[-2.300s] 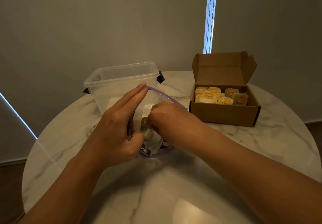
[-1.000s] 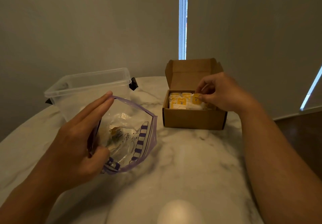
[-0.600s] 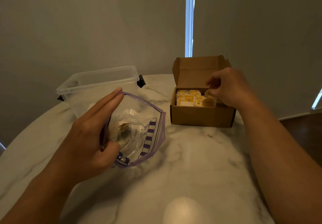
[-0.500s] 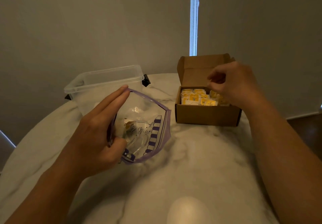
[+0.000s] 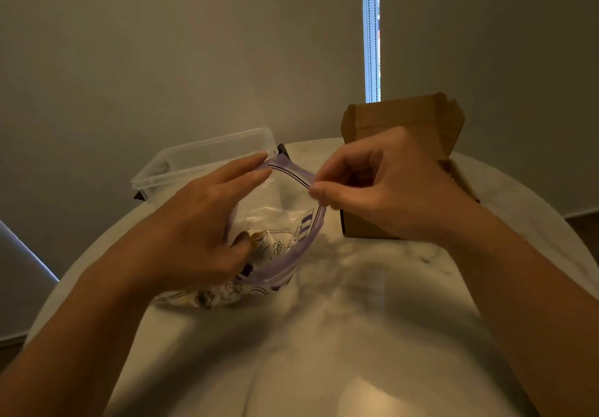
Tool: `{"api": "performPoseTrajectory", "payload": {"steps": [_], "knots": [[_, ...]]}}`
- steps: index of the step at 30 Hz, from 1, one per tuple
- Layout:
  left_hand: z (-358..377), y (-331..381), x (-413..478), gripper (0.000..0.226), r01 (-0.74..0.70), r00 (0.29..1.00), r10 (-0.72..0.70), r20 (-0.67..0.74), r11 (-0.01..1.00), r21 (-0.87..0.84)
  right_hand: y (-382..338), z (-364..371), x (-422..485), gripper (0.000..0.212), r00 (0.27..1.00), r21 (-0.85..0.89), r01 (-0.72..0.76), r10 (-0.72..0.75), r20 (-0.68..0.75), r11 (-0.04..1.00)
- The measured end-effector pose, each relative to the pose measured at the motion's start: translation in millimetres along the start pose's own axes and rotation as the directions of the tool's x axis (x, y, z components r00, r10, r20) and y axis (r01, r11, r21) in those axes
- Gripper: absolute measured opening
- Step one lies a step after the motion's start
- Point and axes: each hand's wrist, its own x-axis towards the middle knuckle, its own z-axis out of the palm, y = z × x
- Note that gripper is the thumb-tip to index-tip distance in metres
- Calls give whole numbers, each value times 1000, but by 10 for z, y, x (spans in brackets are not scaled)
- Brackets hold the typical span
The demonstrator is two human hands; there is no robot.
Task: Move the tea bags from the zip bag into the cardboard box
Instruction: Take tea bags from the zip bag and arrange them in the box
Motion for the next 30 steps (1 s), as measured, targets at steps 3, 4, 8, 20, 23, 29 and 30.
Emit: {"api": "performPoseTrajectory", "payload": {"steps": [3,4,8,20,23,29,30], "knots": [[63,-3,-92,98,-24,1000,24,-15,999,23,-79,178,-39,12,990,-8,30,-28,141,1000],[78,-1,-133,101,-38,999,38,-29,999,23,-95,239,-46,14,984,-31,43,-37,173,999],[127,-5,-244,108,-15,998,15,-55,1000,10,-126,422,-66,20,971,-135,72,-38,236,988],[124,116,-411,113,35,999,-35,17,999,28,-140,881,1,37,879,-602,95,217,424,792],[96,125,-396,103,51,999,-50,-9,998,46,-74,946,46,44,854,-630,49,294,429,775],[149,163,-324,101,10,1000,-10,-21,1000,-22,-102,1003,60,40,871,-624,-37,330,363,781],[160,161,-316,102,9,1000,-9,-23,1000,-30,-108,1009,42,29,895,-615,-35,299,332,788]]}}
